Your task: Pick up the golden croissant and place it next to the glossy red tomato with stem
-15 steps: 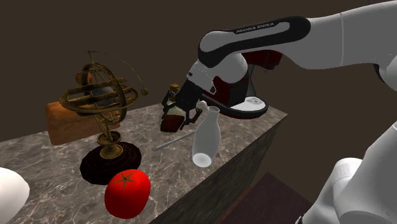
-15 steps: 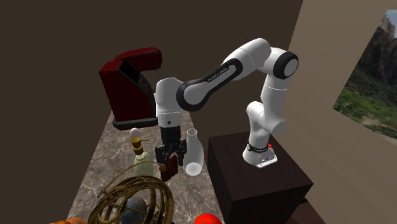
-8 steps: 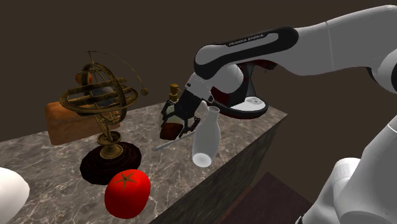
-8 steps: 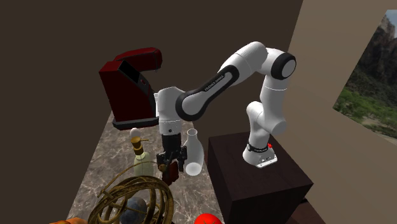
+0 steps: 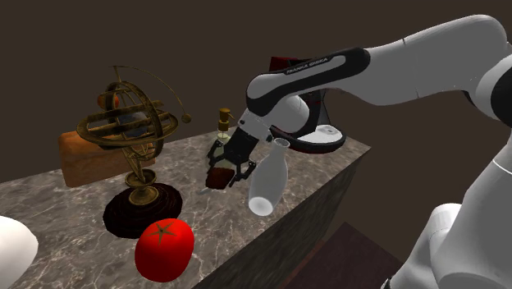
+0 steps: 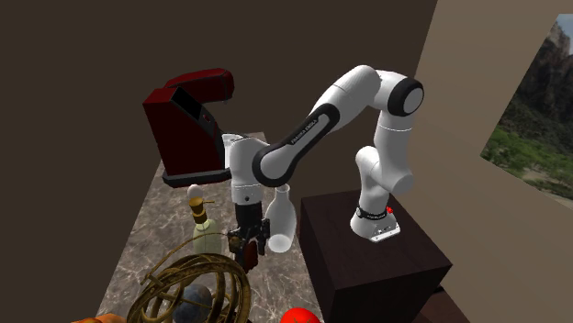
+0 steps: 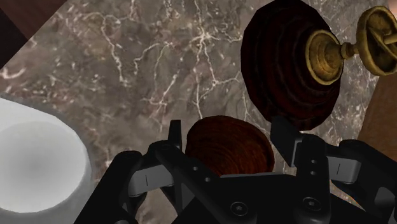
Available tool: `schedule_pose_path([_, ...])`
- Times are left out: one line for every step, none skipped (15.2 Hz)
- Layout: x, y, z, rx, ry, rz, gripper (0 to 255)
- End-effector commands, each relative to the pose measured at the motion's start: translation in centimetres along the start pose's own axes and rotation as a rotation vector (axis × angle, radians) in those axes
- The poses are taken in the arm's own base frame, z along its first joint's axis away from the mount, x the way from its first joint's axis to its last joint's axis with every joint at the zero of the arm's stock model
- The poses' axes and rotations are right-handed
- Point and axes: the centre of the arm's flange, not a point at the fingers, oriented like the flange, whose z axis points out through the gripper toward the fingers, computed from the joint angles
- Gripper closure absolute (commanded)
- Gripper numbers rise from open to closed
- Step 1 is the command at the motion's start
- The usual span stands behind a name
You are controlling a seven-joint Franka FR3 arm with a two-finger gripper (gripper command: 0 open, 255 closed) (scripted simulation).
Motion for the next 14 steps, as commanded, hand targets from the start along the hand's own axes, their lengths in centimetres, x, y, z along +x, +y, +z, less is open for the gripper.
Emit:
schedule_pose_path([0.5,0.6,1.4,-0.010,-0.004,0.006,255])
schedule_pose_path([0.7,0.8,1.8,-0.010,-0.004,0.006,255])
schedule_pose_path([0.9,1.0,2.3,-0.010,-0.004,0.006,255])
schedule_pose_path([1.1,1.2,2.7,-0.010,-0.004,0.006,255])
schedule_pose_path([1.3,1.4,3.2,-0.010,-0.004,0.006,255])
schedule_pose_path([1.5,1.6,3.6,-0.010,-0.004,0.006,255])
schedule_pose_path([1.7,1.8,4.1,-0.010,-0.004,0.006,255])
schedule_pose_path([1.8,2.0,4.5,-0.010,-0.004,0.006,255])
schedule_pose_path([2.0,2.2,5.0,-0.010,-0.004,0.006,255])
schedule_pose_path([2.2,2.3,5.3,-0.010,-0.004,0.006,255])
schedule_pose_path([2.2,2.3,5.3,-0.010,-0.004,0.006,255])
schedule_pose_path([2.2,2.3,5.3,-0.010,-0.004,0.006,255])
schedule_pose_path([2.2,2.3,5.3,-0.010,-0.004,0.006,255])
schedule_pose_path([2.2,2.3,5.3,-0.010,-0.004,0.006,255])
